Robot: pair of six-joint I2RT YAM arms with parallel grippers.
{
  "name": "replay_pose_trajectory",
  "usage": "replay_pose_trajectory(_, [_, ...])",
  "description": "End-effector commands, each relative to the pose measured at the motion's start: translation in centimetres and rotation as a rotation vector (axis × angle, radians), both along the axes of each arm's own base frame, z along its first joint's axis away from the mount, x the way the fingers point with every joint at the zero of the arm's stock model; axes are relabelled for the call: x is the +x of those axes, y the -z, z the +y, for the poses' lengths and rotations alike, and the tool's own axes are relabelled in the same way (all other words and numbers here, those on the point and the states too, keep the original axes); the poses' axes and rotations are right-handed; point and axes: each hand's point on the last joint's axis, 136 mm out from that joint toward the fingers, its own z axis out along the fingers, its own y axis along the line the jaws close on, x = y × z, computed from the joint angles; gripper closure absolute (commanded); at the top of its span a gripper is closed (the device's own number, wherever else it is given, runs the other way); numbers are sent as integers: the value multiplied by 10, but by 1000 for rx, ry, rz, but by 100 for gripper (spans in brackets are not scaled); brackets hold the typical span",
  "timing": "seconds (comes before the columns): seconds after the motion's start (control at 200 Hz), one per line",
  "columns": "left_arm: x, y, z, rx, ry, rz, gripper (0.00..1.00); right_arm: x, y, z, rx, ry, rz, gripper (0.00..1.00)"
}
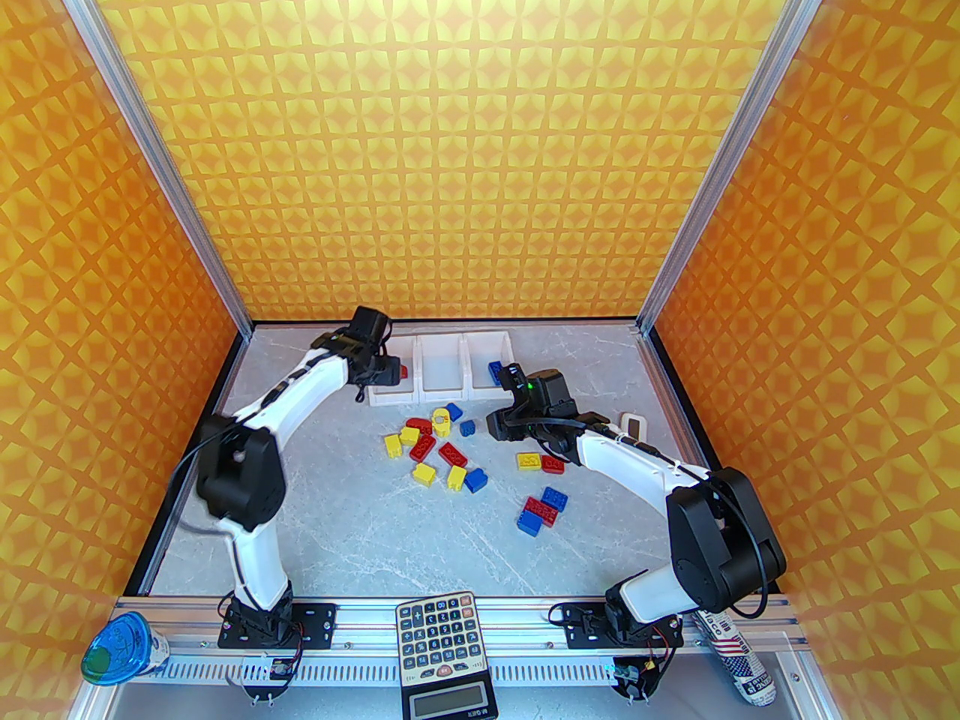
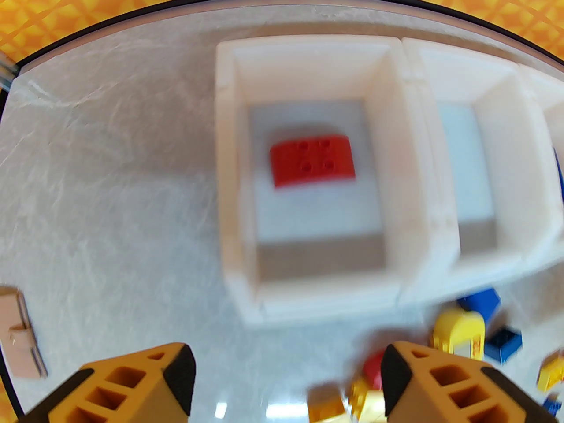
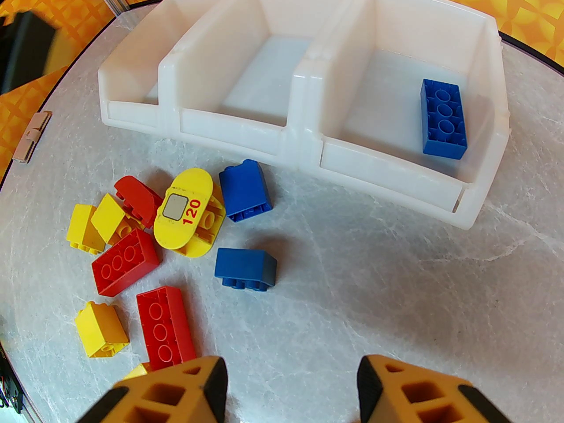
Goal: Sort the legos into containers by color
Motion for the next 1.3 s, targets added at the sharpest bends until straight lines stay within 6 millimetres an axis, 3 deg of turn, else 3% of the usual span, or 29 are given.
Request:
replay_pose_trajectory(0.0, [-25,-3,-5,-53,-10,-11,26,4,-1,5,12,-6,-9,46])
replay_pose_trajectory(0.245, [-89,28,-21,-69,9,65,25,5,3,7,16,-10,5,46])
replay_pose_trajectory(0.455, [-119,59,-38,-73,23,127,24,6,4,7,14,-7,7,46])
replay_pose_trajectory(0.64, [-119,77,-38,-74,-2,145,24,5,6,6,13,-4,12,46])
replay_pose_trajectory(1.295, [-100,108,-53,-60,8,196,32,3,5,5,14,-6,8,47])
